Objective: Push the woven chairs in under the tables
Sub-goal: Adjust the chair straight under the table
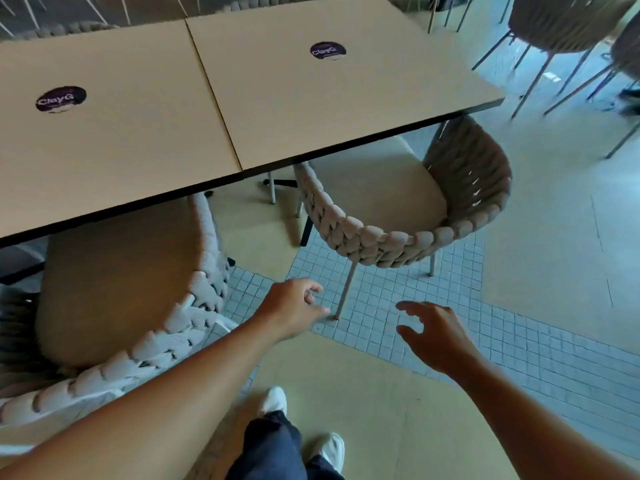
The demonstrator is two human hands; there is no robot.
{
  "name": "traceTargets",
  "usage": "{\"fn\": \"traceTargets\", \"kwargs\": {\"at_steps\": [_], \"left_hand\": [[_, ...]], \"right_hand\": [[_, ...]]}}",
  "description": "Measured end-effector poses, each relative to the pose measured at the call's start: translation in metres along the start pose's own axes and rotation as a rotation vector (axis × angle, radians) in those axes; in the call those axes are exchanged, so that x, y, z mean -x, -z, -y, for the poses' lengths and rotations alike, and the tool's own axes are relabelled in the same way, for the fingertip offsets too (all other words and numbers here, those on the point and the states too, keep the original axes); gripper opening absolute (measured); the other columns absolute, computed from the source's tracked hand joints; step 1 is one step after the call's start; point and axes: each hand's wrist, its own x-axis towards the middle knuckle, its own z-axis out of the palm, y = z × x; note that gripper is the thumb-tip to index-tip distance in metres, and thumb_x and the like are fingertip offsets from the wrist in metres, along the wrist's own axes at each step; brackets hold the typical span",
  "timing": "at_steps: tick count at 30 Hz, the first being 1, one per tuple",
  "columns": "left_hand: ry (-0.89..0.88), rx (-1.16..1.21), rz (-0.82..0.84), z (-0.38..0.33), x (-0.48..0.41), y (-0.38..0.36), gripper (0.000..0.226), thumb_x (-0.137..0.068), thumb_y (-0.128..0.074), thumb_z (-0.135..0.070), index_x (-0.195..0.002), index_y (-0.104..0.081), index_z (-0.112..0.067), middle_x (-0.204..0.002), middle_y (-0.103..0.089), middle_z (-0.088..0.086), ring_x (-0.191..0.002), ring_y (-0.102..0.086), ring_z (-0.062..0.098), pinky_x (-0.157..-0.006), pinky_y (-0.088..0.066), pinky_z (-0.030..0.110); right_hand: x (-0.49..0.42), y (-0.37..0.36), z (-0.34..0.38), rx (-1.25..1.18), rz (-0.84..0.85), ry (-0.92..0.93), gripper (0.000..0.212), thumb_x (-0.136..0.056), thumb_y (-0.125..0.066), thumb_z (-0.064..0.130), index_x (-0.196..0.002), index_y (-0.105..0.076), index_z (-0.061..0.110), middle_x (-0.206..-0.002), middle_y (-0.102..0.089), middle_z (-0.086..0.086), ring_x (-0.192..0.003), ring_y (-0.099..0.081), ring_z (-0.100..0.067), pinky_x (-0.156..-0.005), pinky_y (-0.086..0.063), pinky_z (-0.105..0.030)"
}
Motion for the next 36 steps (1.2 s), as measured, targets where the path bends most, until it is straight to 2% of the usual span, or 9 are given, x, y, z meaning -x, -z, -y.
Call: {"fn": "traceTargets", "kwargs": {"at_steps": [6, 7, 9, 11, 16, 23, 28, 33, 36], "left_hand": [[-0.011, 0.015, 0.058, -0.067, -0.058, -0.029, 0.045, -0.085, -0.072, -0.033, -0.126, -0.057, -0.024, -0.108, -0.06, -0.003, -0.074, -0.057, -0.001, -0.051, -0.038, 0.007], [-0.012, 0.015, 0.057, -0.074, -0.068, -0.032, 0.044, -0.085, -0.072, -0.033, -0.125, -0.057, -0.024, -0.108, -0.06, -0.003, -0.075, -0.058, 0.001, -0.053, -0.041, 0.008], [-0.02, -0.003, 0.042, -0.092, -0.096, -0.04, 0.044, -0.083, -0.073, -0.034, -0.123, -0.059, -0.024, -0.107, -0.06, -0.003, -0.087, -0.06, 0.01, -0.072, -0.05, 0.02], [-0.022, -0.014, 0.029, -0.105, -0.12, -0.046, 0.045, -0.083, -0.074, -0.034, -0.124, -0.059, -0.024, -0.107, -0.061, -0.004, -0.096, -0.059, 0.013, -0.084, -0.047, 0.026], [0.03, 0.029, -0.015, -0.135, -0.185, -0.059, 0.041, -0.08, -0.075, -0.033, -0.118, -0.061, -0.025, -0.104, -0.062, -0.006, -0.099, -0.061, 0.015, -0.091, -0.051, 0.035], [0.11, -0.069, -0.031, -0.164, -0.242, -0.066, 0.047, -0.078, -0.076, -0.04, -0.12, -0.062, -0.026, -0.117, -0.062, -0.003, -0.103, -0.058, 0.016, -0.085, -0.046, 0.025], [0.264, -0.054, 0.136, -0.174, -0.268, -0.078, 0.062, -0.069, -0.081, -0.049, -0.123, -0.057, -0.031, -0.118, -0.059, -0.003, -0.101, -0.06, 0.017, -0.088, -0.052, 0.033], [0.374, -0.166, 0.204, -0.181, -0.274, -0.1, 0.074, -0.057, -0.076, -0.067, -0.124, -0.053, -0.045, -0.117, -0.062, -0.011, -0.105, -0.06, 0.013, -0.094, -0.048, 0.037], [0.366, -0.256, 0.253, -0.187, -0.276, -0.111, 0.082, -0.064, -0.077, -0.062, -0.137, -0.047, -0.038, -0.128, -0.06, -0.005, -0.117, -0.055, 0.02, -0.102, -0.041, 0.035]], "right_hand": [[-0.039, 0.04, -0.053, -0.02, -0.04, -0.03, 0.044, -0.085, -0.069, 0.038, -0.128, -0.062, 0.033, -0.121, -0.069, 0.001, -0.106, -0.063, -0.02, -0.093, -0.05, -0.044], [-0.048, 0.046, -0.059, -0.018, -0.042, -0.03, 0.044, -0.085, -0.069, 0.038, -0.128, -0.062, 0.033, -0.121, -0.069, 0.001, -0.106, -0.063, -0.021, -0.093, -0.05, -0.044], [-0.073, 0.059, -0.075, -0.017, -0.048, -0.026, 0.044, -0.085, -0.069, 0.037, -0.128, -0.062, 0.032, -0.121, -0.069, 0.0, -0.108, -0.063, -0.021, -0.093, -0.05, -0.045], [-0.099, 0.07, -0.088, -0.013, -0.06, -0.012, 0.044, -0.085, -0.07, 0.038, -0.128, -0.062, 0.031, -0.123, -0.068, 0.001, -0.112, -0.062, -0.021, -0.095, -0.048, -0.046], [-0.161, 0.095, -0.117, 0.047, -0.052, 0.016, 0.046, -0.083, -0.07, 0.04, -0.128, -0.062, 0.033, -0.125, -0.066, 0.005, -0.117, -0.058, -0.021, -0.098, -0.042, -0.047], [-0.23, 0.117, -0.148, 0.106, -0.057, 0.075, 0.046, -0.077, -0.069, 0.048, -0.121, -0.066, 0.034, -0.123, -0.066, 0.007, -0.115, -0.057, -0.021, -0.094, -0.046, -0.046], [-0.278, 0.13, -0.169, 0.228, 0.055, 0.145, 0.064, -0.065, -0.051, 0.068, -0.121, -0.063, 0.039, -0.125, -0.064, 0.013, -0.118, -0.055, -0.017, -0.098, -0.041, -0.042], [-0.313, 0.138, -0.191, 0.326, 0.244, 0.25, 0.075, -0.062, -0.042, 0.088, -0.118, -0.057, 0.041, -0.121, -0.061, 0.021, -0.122, -0.049, -0.008, -0.102, -0.031, -0.041], [-0.324, 0.152, -0.196, 0.358, 0.421, 0.313, 0.106, -0.047, -0.027, 0.105, -0.13, -0.051, 0.044, -0.132, -0.056, 0.021, -0.129, -0.045, -0.008, -0.11, -0.025, -0.043]]}}
